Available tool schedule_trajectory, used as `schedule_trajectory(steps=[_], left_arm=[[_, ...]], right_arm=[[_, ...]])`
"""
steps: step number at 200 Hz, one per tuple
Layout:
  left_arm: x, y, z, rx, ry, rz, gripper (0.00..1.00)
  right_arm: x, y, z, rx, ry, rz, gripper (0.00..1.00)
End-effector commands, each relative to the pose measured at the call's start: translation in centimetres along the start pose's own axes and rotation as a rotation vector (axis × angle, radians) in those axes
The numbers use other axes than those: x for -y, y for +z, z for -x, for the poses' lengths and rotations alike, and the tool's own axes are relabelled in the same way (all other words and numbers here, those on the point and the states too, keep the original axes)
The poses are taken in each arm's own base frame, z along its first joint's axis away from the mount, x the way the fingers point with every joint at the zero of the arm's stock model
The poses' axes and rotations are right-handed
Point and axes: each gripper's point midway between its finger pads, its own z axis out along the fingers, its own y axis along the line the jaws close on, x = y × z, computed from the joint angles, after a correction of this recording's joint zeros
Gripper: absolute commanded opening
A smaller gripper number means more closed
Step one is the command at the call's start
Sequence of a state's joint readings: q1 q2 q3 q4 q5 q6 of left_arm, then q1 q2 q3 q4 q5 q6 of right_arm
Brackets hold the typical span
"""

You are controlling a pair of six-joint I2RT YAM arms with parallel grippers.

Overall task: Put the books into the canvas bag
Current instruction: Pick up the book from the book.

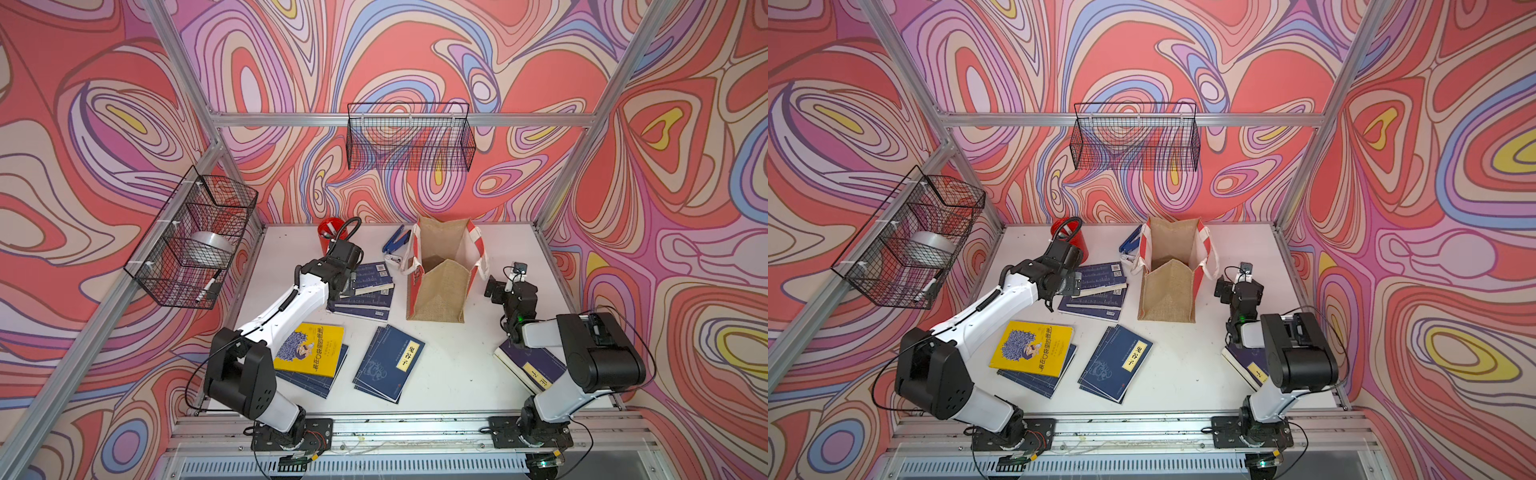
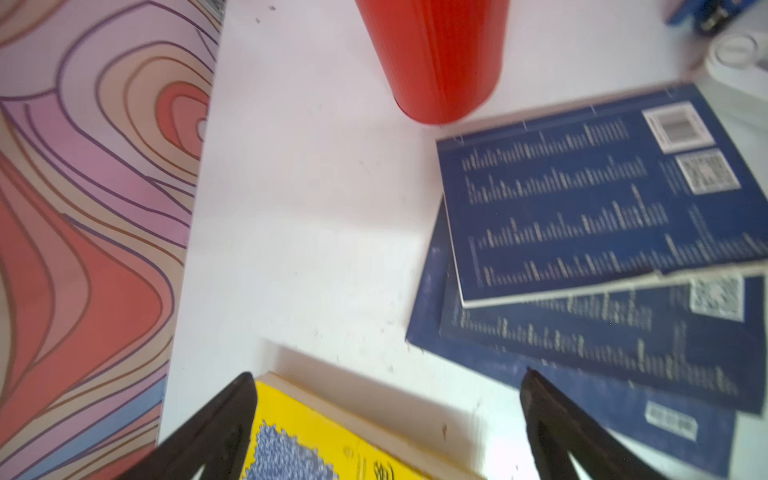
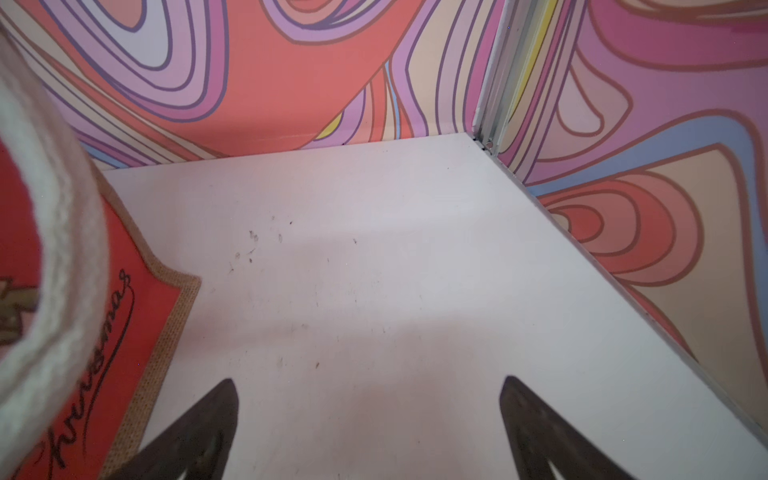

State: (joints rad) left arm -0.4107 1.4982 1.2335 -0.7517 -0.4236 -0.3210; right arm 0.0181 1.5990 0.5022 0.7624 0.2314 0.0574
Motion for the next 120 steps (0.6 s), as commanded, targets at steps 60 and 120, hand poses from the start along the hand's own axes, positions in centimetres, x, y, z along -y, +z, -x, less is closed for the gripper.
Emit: schedule_trajectory(steps=[60, 120], left_arm=[[3.8, -7.6, -3.9, -0.04, 0.078, -0.474, 1.0], [5.4, -8.5, -3.4, -0.001, 0.026, -0.587, 1.0]], right_arm=[[-0.1, -11.5, -0.4, -0.523, 0.052, -0.228, 0.98], [-10.0, -23.2, -2.9, -0.687, -0.124, 0.048, 0.98]])
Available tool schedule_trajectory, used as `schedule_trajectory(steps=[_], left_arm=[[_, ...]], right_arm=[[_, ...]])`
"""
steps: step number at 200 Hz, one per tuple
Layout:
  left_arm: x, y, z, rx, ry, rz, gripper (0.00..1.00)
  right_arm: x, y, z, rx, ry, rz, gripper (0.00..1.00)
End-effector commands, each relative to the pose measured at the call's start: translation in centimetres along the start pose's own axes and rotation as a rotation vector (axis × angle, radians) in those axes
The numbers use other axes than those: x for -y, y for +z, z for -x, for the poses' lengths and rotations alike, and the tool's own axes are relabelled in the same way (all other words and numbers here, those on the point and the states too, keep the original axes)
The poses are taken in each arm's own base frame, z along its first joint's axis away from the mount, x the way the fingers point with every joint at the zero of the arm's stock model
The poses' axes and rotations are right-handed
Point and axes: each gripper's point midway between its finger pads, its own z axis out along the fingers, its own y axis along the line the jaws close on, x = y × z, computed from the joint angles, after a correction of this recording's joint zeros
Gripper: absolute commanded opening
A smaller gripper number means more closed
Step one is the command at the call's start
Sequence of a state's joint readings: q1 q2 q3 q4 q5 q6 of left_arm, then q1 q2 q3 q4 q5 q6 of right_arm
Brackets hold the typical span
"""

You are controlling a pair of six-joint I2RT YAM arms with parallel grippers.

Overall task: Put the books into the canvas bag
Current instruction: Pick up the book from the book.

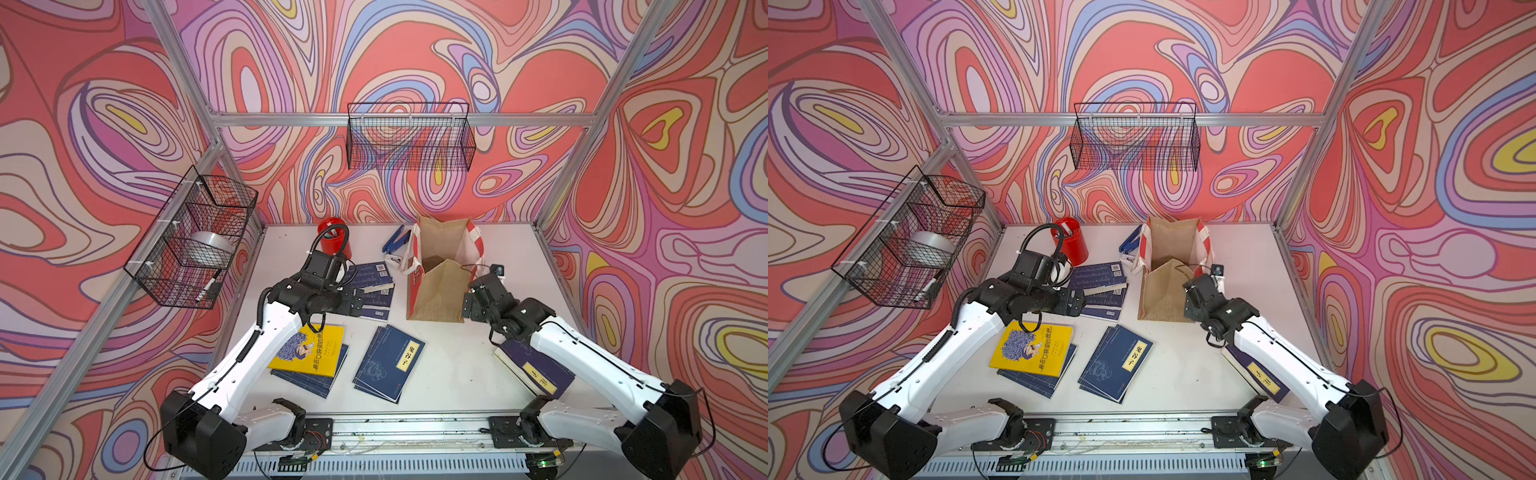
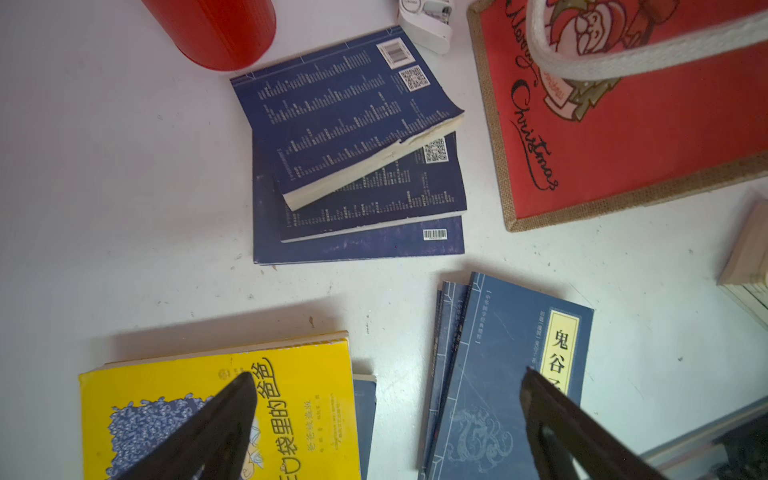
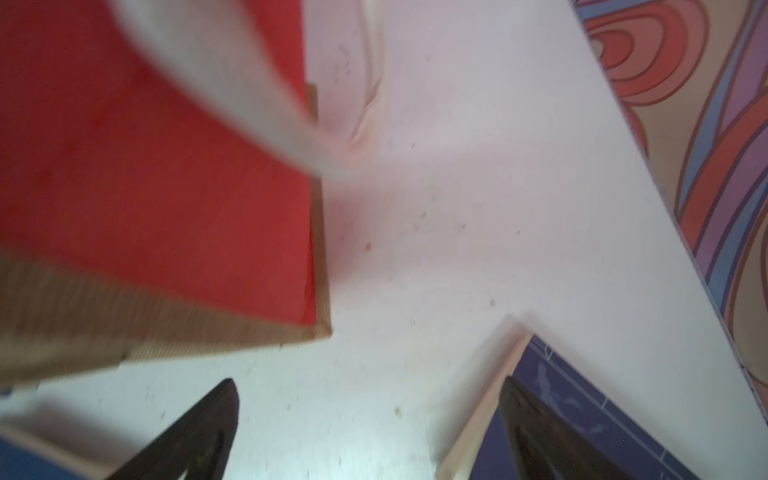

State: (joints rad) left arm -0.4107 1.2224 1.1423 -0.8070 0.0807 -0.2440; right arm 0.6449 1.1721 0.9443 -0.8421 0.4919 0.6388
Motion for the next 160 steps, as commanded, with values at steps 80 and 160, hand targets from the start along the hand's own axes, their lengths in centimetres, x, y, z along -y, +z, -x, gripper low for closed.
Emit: schedule_trajectory(steps=[80, 160], left_arm=[[1.0, 1.3, 0.0, 0.004, -0.11, -0.069, 1.0], [1.3, 3.3, -2.5, -0.011, -0.213, -0.122, 1.0]], right_arm=[[-18.9, -2.3, -12.6, -0.19, -0.126, 0.536, 0.98], [-19.9, -0.6, -15.5, -0.22, 0.032, 0.665, 0.98]])
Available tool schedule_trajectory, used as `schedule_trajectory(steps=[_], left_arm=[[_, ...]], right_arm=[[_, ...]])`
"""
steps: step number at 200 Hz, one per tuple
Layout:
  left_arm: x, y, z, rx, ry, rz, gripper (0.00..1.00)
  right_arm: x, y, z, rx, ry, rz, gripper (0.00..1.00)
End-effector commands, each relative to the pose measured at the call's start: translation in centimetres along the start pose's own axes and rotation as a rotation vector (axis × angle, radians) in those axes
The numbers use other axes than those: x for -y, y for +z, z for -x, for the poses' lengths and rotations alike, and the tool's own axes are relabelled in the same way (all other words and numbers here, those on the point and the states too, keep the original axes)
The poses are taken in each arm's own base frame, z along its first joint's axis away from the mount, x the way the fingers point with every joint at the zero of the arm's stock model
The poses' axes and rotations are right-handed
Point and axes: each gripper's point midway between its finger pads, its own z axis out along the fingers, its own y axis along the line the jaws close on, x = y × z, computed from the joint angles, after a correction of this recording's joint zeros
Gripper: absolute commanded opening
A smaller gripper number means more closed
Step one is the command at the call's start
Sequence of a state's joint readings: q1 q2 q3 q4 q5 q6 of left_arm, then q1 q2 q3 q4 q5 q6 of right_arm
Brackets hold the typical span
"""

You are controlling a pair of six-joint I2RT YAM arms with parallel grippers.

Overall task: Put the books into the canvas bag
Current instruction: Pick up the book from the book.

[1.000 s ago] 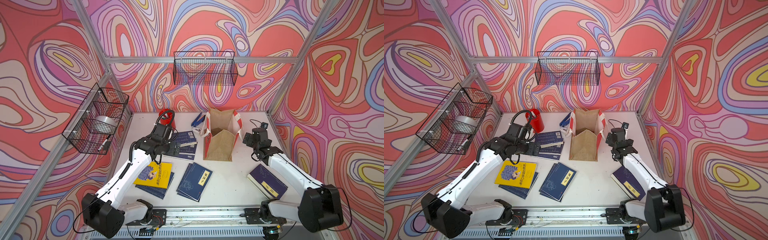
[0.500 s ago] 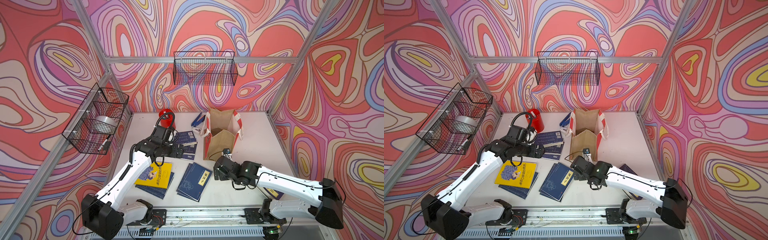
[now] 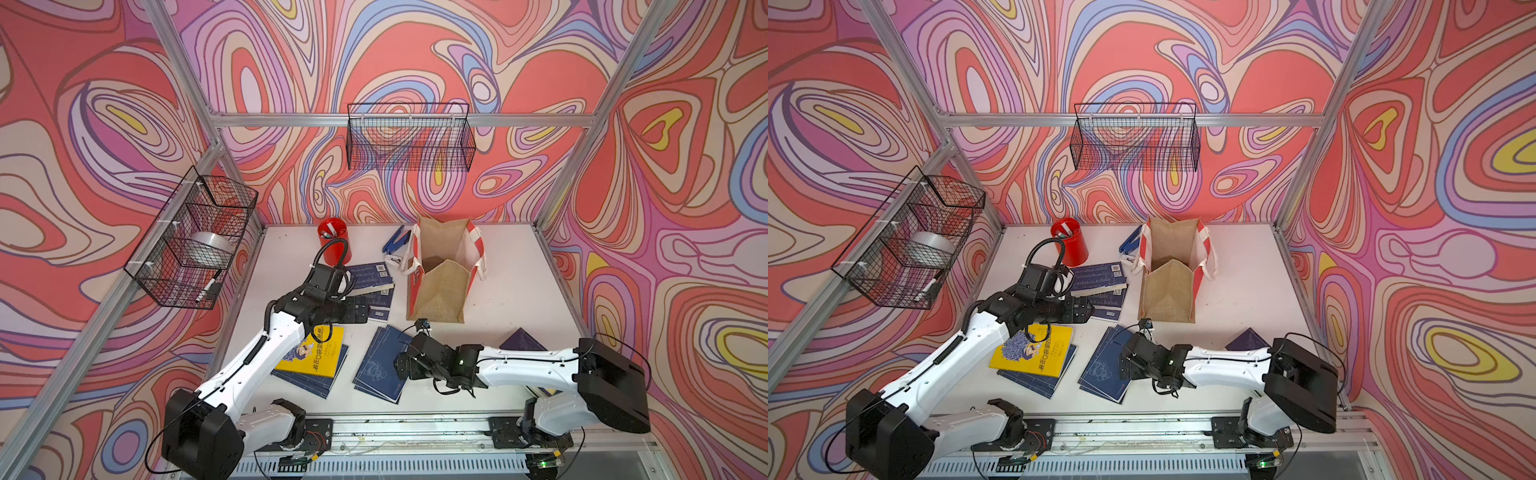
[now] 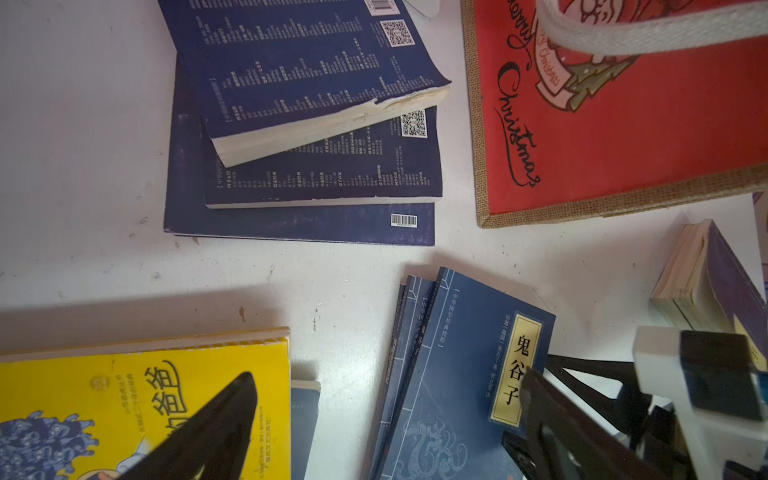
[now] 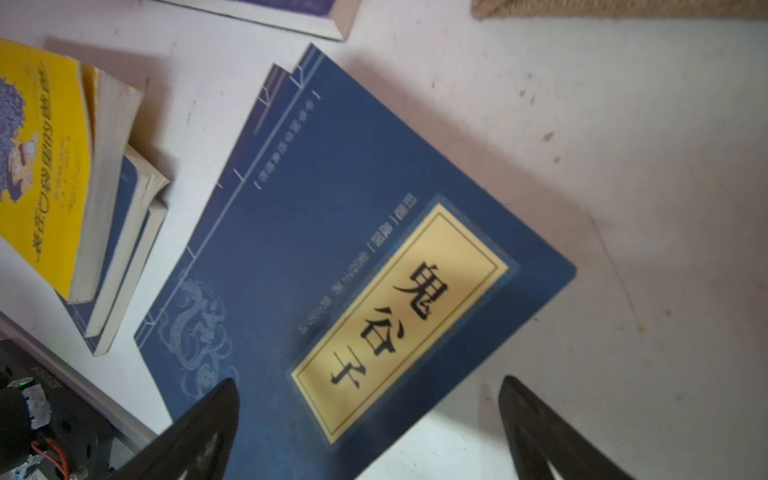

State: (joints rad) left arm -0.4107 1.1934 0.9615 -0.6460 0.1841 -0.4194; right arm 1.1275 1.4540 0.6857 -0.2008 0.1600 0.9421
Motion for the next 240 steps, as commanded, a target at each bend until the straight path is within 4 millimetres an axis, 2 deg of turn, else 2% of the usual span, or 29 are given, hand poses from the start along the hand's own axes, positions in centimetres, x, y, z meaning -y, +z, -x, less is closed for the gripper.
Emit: schedule_trajectory(steps=[1, 49, 94, 154, 186, 240], left_arm=[[0.3, 0.3, 0.1, 0.012, -0.038, -0.022, 1.0], [0.8, 1.2, -0.8, -0.025, -0.021, -0.031, 1.0], [1.5, 1.2, -1.2, -0.031, -0.009, -0.05, 1.0], [1.8, 0.9, -1.1, -0.012, -0.009, -0.045, 1.0], [1.9, 0.8, -1.7, -0.017, -0.012, -0.046, 1.0], [2.0, 0.7, -1.6, -0.008, -0.007, -0.047, 1.0]], right_arm=[[-1.4, -0.4, 0.7, 0.056, 0.074, 0.107, 0.98], [-1.4, 0.5, 0.5, 0.075, 0.138, 0.203, 0.98], [1.2, 0.4, 1.5, 0.156, 0.288, 0.328, 0.98], [1.2, 1.9, 1.4, 0.134, 0.337, 0.416, 0.98], [1.5, 2.1, 1.1, 0.147, 0.36, 0.441, 0.89], [3.0, 2.4, 0.9, 0.158, 0.39, 0.375, 0.6]])
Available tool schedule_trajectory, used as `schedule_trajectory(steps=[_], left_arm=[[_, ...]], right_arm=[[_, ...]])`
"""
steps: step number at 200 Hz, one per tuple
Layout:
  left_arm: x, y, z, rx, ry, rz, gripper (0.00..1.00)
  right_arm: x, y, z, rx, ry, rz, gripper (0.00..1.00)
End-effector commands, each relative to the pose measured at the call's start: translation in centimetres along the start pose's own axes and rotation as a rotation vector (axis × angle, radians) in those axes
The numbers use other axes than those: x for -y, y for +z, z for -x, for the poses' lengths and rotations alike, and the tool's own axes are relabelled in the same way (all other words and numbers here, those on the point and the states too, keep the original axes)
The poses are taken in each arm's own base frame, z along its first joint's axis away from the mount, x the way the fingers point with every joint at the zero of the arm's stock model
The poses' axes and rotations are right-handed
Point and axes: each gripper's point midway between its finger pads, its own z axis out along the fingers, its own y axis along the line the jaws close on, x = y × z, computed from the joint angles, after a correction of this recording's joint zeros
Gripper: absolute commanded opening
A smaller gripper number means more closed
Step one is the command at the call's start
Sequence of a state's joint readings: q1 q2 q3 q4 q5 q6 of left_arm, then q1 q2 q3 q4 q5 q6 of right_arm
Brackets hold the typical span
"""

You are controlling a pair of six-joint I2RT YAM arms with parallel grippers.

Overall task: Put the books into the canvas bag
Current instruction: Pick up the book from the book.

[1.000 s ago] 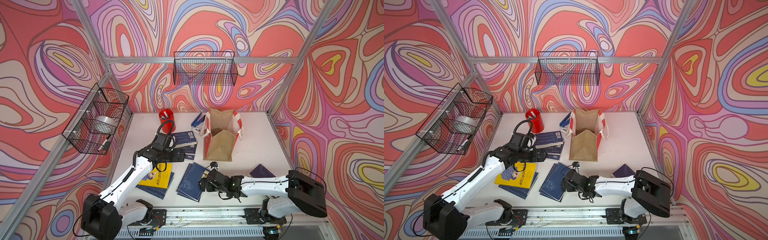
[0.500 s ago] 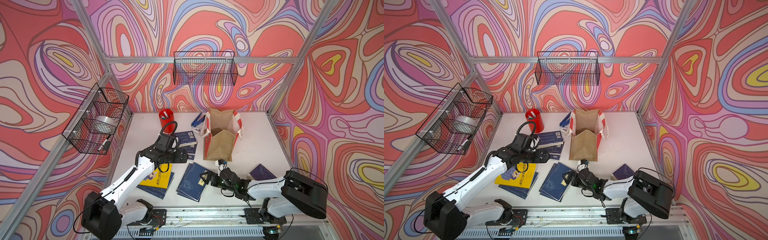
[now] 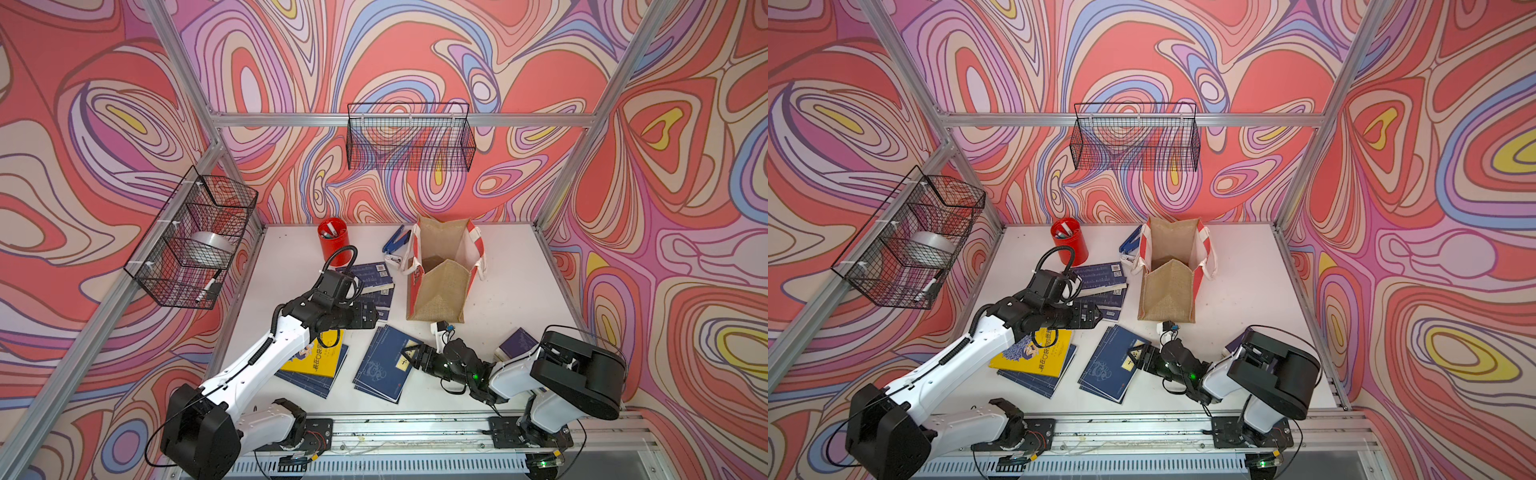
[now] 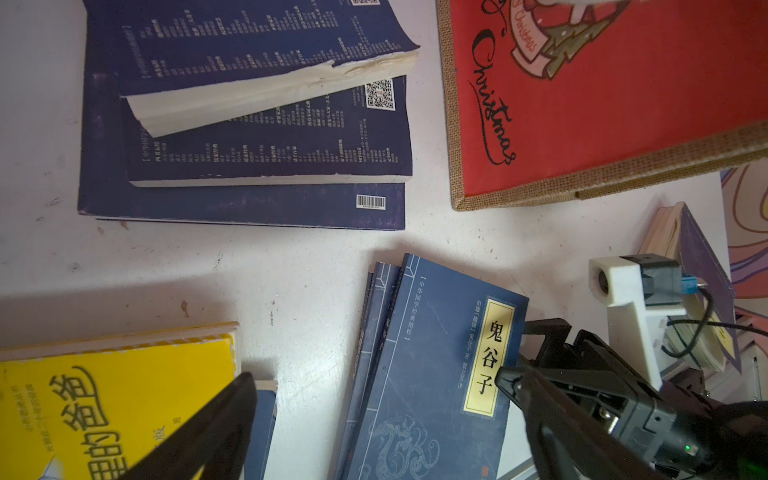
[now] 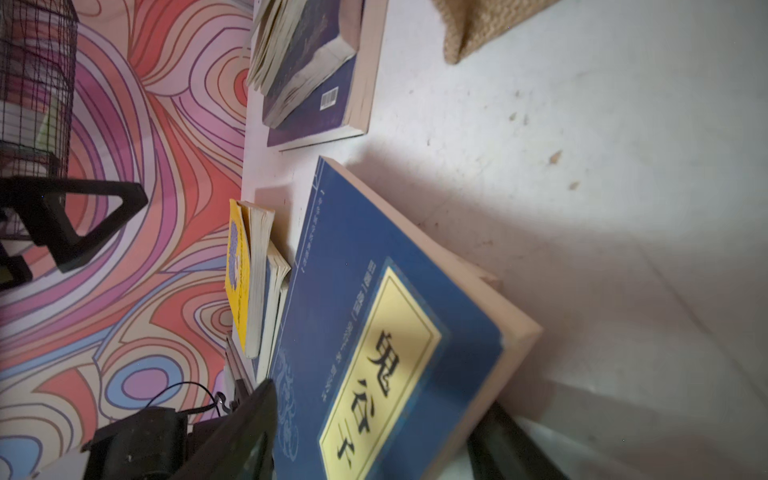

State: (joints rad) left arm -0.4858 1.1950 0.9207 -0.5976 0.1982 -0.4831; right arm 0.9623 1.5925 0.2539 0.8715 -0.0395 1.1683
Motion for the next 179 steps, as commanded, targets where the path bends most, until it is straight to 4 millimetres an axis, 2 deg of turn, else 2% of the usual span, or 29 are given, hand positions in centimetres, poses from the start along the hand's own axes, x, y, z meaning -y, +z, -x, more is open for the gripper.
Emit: schedule_trajectory(steps=[1, 19, 41, 90, 105, 132, 154, 179], left_arm=[[0.0, -0.4, 0.0, 0.019, -0.006, 0.003, 1.0], [0.1, -0.4, 0.0, 0.021, -0.002, 0.002, 1.0], [-0.2, -0.3, 0.0, 0.021, 0.001, 0.015, 1.0], [-0.5, -0.2, 0.4, 0.026, 0.013, 0.038, 1.0], [-0.5, -0.1, 0.4, 0.024, 0.014, 0.04, 1.0], [-0.5, 0.4, 0.3, 0.015, 0.011, 0.036, 1.0], [-0.5, 0.8, 0.1, 0.004, 0.002, 0.033, 1.0], [-0.5, 1.0, 0.1, 0.002, 0.002, 0.034, 1.0]], right_arm=[[2.6, -0.4, -0.5, -0.001, 0.025, -0.096, 0.59], [3.4, -1.0, 0.0, 0.032, 0.037, -0.132, 0.48], [4.2, -1.8, 0.3, 0.055, 0.036, -0.174, 0.39], [2.7, -2.3, 1.2, 0.07, -0.046, -0.151, 0.19], [2.3, -2.1, 1.0, 0.057, -0.06, -0.139, 0.2], [2.1, -1.6, 0.9, 0.042, -0.063, -0.126, 0.41], [2.0, -1.2, 1.1, 0.038, -0.061, -0.109, 0.46], [2.1, -0.5, 1.3, 0.028, -0.058, -0.09, 0.46]])
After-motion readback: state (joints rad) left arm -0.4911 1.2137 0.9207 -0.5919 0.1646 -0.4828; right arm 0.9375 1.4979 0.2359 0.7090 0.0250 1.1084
